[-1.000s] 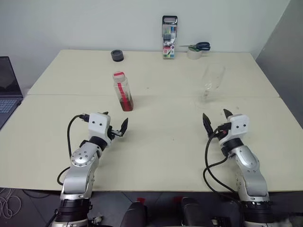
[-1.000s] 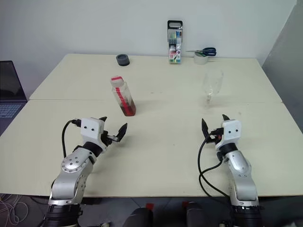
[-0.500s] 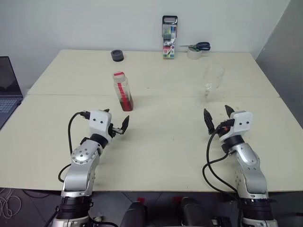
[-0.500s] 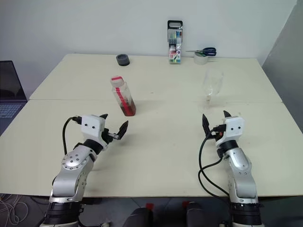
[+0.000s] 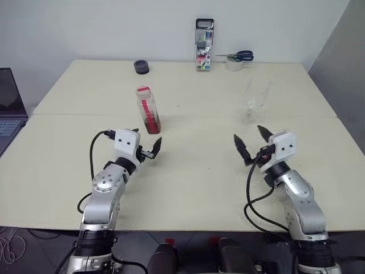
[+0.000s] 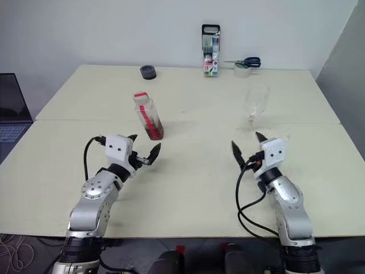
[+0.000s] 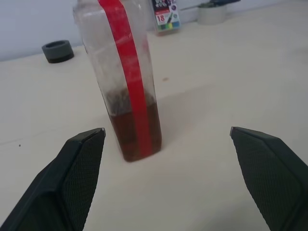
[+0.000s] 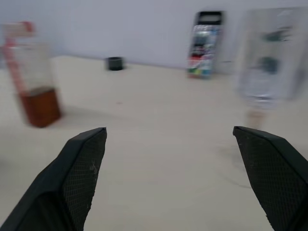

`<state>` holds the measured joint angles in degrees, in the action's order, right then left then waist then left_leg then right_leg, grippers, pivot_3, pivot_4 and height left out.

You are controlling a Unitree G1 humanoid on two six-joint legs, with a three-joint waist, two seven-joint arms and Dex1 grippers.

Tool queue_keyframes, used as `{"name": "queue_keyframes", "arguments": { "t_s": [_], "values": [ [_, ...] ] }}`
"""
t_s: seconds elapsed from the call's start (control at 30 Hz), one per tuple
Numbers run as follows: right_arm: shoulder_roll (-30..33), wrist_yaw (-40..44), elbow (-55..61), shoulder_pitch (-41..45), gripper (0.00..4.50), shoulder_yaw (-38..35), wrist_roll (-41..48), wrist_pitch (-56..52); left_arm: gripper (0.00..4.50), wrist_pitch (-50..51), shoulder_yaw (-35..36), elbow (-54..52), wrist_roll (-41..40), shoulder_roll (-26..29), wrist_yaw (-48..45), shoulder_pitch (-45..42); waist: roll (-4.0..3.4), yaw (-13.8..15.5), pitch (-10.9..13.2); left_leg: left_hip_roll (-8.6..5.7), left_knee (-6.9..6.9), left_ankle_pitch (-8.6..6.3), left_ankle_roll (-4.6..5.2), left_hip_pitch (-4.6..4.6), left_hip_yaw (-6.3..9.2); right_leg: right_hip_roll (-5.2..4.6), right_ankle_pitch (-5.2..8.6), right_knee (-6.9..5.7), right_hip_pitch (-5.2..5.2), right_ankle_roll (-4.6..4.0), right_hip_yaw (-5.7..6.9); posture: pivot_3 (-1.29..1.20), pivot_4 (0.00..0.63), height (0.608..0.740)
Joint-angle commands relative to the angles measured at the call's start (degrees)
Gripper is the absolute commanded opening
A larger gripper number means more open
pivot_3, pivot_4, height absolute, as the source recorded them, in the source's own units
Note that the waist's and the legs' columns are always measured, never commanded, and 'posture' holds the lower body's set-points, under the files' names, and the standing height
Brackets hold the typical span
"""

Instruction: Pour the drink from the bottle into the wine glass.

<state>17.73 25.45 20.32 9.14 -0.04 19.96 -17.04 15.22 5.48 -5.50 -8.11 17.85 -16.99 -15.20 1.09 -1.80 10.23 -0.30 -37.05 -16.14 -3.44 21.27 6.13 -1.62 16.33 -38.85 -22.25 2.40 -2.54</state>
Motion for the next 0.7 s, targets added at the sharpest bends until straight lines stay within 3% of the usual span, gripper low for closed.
{"name": "queue_keyframes", "arguments": {
  "t_s": [0.03, 0.3, 0.7],
  "values": [
    [3.54, 4.40, 6.92, 3.77, 4.50, -0.20, 7.70, -8.44, 4.45, 0.87, 0.53, 0.69, 0.73, -1.80, 3.63, -3.86, 0.00, 0.05, 0.00, -0.02, -0.01, 0.00, 0.00, 0.00, 0.00, -0.01, 0.00, 0.00, 0.01, 0.00, 0.01, 0.00, 0.150, 0.740],
    [7.53, 4.05, 9.21, 9.33, 4.50, -1.43, 14.70, -20.60, 4.45, 1.01, -0.25, 6.01, 4.67, -3.97, 10.06, -10.09, 0.02, 0.06, 0.00, -0.03, -0.01, 0.00, 0.01, 0.11, 0.02, -0.01, 0.00, 0.08, -0.04, 0.00, 0.04, 0.00, 0.150, 0.740],
    [8.82, 4.11, 9.93, 11.28, 4.50, -1.25, 14.47, -22.30, 4.45, -1.31, -0.55, 10.91, 6.60, -5.67, 13.41, -14.54, 0.03, 0.12, 0.01, -0.05, -0.03, 0.00, 0.00, 0.19, 0.07, -0.03, 0.00, 0.14, -0.05, 0.00, 0.09, 0.00, 0.150, 0.740]
  ]
}}
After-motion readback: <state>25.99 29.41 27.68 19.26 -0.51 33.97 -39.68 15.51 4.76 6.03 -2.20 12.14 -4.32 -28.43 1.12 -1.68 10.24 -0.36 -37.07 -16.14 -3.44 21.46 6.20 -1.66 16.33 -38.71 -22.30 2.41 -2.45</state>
